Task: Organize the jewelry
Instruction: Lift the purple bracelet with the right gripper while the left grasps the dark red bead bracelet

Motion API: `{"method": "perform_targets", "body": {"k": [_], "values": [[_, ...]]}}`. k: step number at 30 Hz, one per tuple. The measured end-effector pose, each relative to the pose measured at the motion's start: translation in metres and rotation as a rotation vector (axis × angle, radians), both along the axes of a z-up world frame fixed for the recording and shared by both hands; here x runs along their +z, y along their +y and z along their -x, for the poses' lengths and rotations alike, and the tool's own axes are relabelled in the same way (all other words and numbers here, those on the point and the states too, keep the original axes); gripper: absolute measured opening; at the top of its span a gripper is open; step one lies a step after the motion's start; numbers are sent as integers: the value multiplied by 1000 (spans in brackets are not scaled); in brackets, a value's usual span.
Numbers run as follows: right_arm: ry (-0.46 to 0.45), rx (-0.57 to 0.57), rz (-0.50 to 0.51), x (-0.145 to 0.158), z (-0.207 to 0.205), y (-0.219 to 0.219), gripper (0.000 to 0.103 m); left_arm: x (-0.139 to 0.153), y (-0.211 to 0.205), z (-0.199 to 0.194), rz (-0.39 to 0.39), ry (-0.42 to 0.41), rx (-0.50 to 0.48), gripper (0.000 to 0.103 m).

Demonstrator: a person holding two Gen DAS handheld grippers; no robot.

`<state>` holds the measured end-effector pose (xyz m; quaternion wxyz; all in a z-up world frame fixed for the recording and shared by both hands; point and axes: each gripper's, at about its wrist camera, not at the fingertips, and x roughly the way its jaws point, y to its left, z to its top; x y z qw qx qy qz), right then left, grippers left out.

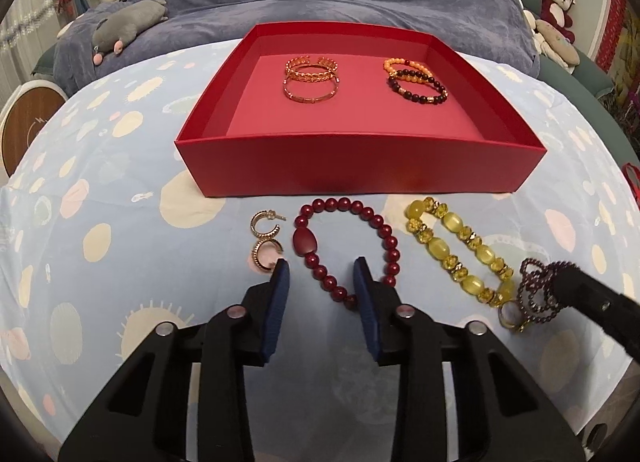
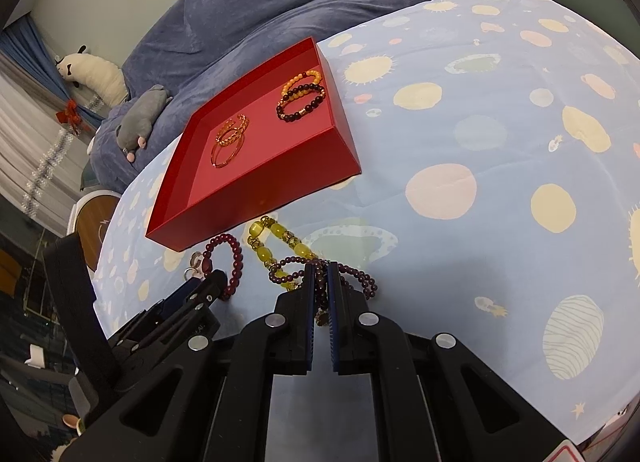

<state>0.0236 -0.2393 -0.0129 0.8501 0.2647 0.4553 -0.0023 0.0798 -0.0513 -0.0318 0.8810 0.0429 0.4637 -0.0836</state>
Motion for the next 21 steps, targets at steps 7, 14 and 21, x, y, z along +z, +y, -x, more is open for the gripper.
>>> {"method": "perform_targets", "body": {"k": [7,14,21], "values": [[-2,6,-4,0,1,1,6,4,25,11,43,36,-32,7],[-17,17,-24,4,2,3,6,13,38,21,101,32,-12,7],[-34,5,-48,14,1,-1,6,35,37,23,147,10,-37,7]]}}
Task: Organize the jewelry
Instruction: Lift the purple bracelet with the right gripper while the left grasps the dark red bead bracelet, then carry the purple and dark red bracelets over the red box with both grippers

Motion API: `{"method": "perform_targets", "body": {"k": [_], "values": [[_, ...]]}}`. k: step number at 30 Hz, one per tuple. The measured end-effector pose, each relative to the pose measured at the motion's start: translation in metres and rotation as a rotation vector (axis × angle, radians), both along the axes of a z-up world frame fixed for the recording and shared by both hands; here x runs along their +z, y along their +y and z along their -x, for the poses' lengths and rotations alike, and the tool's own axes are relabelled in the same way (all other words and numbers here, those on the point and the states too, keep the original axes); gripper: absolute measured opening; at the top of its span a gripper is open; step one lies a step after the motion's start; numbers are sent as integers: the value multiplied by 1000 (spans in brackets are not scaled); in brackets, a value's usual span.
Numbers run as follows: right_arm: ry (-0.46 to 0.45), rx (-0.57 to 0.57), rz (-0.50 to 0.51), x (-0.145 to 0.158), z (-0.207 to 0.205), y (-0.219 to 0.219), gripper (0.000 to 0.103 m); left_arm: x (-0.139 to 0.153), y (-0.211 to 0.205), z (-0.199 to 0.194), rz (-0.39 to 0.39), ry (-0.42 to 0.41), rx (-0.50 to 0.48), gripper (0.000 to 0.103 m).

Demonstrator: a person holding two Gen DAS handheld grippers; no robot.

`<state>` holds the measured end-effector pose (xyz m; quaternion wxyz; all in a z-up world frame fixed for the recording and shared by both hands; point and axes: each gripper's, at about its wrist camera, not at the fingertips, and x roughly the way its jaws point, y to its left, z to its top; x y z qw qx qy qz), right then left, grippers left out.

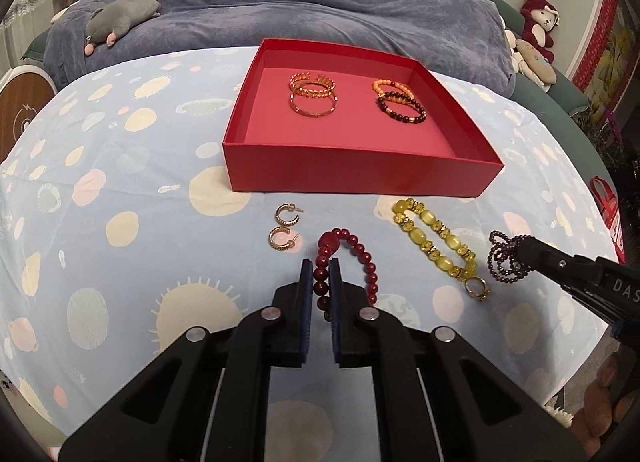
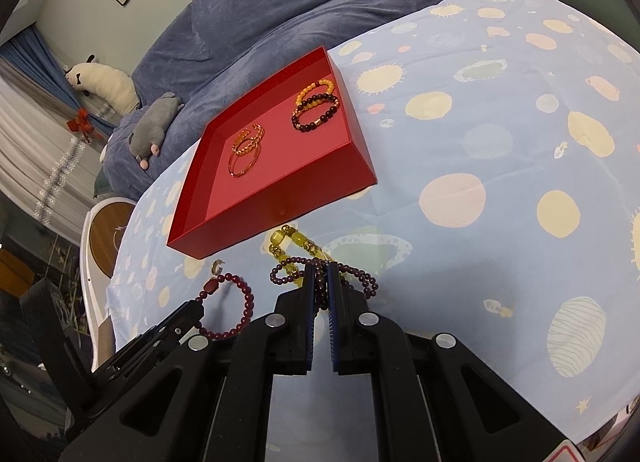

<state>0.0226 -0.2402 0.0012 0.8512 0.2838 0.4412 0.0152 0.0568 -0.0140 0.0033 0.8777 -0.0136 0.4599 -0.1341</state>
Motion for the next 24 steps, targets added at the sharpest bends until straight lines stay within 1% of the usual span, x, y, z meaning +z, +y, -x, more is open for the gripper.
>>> {"method": "perform_targets", "body": {"k": [9,14,20,24], "values": [[-29,25,16,15,-8,4,6,39,-5,-6,67,-27,-38,7],[-61,54,34,28,-22,7,6,71,-12,-20,73,-88,-71,7],[-126,97,73,55,-67,7,6,102,-25,-55,119,-167,-87,7],[-126,115,125,60,-108,9,6,106,-39,-85,128,-198,-93,7]]}}
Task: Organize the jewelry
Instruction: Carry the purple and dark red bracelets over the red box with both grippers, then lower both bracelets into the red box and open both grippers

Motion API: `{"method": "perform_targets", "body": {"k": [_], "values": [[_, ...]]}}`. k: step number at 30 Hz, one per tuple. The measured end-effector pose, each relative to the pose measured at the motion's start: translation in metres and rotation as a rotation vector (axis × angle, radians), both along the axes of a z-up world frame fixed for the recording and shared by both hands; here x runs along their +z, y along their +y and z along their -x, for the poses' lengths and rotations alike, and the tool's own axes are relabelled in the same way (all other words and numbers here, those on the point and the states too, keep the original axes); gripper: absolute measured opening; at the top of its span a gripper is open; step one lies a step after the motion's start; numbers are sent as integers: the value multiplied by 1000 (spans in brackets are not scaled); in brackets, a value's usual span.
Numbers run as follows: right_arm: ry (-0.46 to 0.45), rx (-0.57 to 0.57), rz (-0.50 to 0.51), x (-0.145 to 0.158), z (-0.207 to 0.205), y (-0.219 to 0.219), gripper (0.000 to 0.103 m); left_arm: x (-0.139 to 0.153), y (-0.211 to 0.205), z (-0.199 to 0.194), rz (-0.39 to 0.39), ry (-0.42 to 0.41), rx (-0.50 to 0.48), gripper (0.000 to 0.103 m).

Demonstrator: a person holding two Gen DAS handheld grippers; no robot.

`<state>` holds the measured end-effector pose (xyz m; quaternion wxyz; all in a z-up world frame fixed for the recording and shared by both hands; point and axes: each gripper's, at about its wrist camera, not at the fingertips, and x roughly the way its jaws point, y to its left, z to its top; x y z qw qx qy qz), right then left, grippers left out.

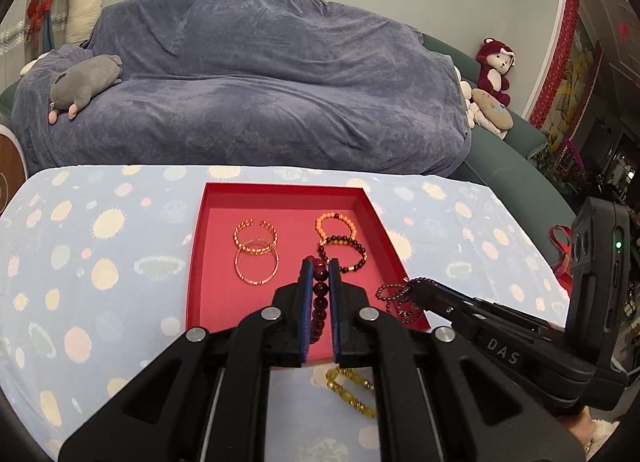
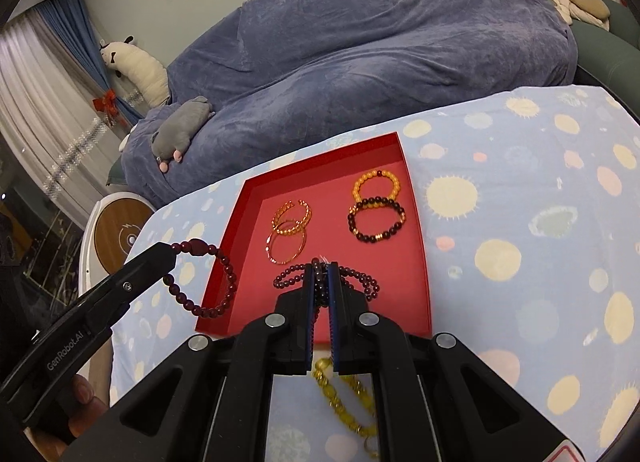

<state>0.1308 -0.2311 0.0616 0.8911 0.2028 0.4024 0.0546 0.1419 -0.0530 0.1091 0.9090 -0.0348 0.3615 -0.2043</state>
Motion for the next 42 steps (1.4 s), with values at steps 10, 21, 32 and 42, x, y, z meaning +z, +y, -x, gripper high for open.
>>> {"method": "perform_targets", "body": {"k": [10,21,32,42], "values": [[71,-2,79,-40,-60,7,6,-60,-16,-60,5,102,4,8],[87,6,184,-66,-67,10,23,-105,0,-68,-68,115,54,41],[4,-43,161,-20,-1,-3,34,-74,33,-17,-144,32,141,57],[89,-78,114,-31,75,1,34,-85,58,46,-164,105,206,57]]}}
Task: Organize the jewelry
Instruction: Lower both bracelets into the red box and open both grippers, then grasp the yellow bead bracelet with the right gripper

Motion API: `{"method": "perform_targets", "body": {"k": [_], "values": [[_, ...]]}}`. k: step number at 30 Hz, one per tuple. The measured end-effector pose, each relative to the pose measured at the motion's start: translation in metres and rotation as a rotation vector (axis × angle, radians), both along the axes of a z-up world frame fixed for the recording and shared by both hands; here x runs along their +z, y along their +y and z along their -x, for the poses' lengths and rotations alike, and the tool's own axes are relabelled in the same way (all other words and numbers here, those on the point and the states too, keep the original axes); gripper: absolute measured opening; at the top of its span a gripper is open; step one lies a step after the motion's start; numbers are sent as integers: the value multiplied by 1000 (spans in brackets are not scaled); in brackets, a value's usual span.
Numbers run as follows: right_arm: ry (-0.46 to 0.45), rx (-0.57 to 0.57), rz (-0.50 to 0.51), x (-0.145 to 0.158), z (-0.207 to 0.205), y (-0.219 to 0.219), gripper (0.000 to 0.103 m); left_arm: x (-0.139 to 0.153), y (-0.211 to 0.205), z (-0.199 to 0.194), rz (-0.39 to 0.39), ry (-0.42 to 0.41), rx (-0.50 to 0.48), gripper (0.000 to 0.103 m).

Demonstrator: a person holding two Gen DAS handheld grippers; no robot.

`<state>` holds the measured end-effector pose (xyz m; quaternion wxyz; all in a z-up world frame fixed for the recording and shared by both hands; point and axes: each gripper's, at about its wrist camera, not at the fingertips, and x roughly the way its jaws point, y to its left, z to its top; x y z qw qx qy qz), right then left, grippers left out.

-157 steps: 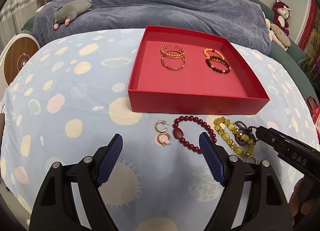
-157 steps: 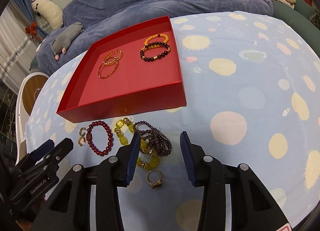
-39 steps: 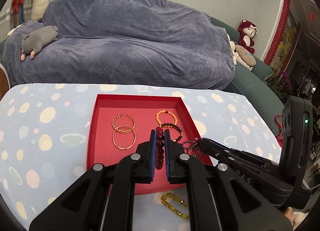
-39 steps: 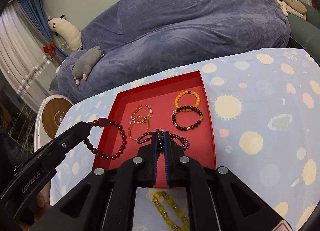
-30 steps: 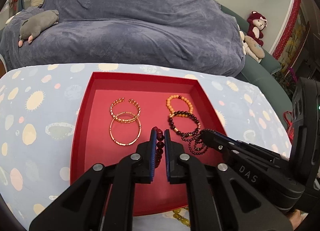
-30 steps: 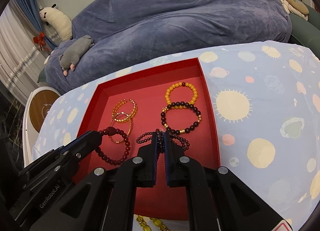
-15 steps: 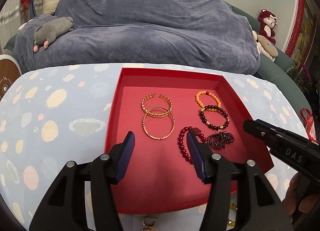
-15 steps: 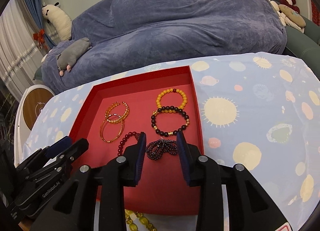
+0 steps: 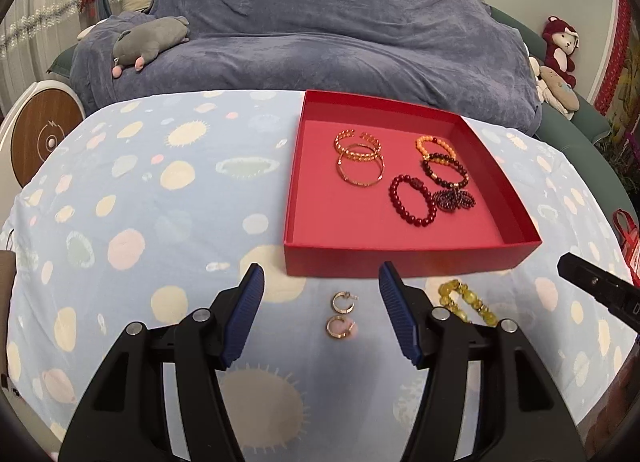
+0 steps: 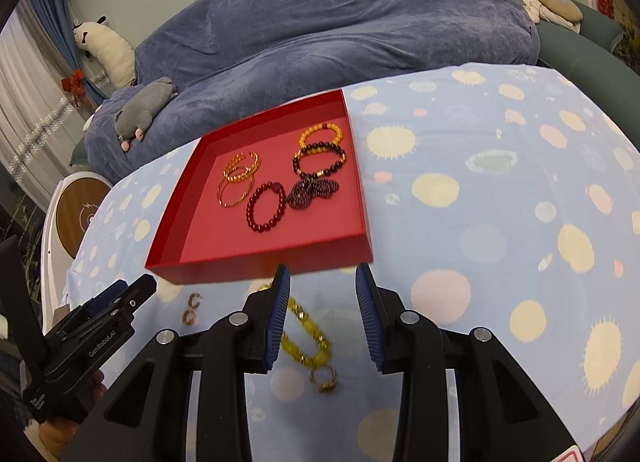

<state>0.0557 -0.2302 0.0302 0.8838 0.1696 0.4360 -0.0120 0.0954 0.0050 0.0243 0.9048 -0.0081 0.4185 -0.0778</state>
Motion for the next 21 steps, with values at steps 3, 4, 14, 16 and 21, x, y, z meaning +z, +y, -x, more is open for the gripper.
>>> {"method": "perform_targets", "body": {"k": [3,4,14,16,21], "values": [[34,9,1,-11,13,8,34,-7,0,15,-3,23,5,57],[45,12,-5,-14,16,10,34,-9,0,18,-4,32,8,57],[101,44,-12,-43,10,26,34,-32,6,29,-16,87,42,57],[108,52,-10,-47,4,29,34,-34,8,27,-10,93,46,57],[122,72,12,-57,-10,35,34,-40,9,24,-11,104,47,57]]}}
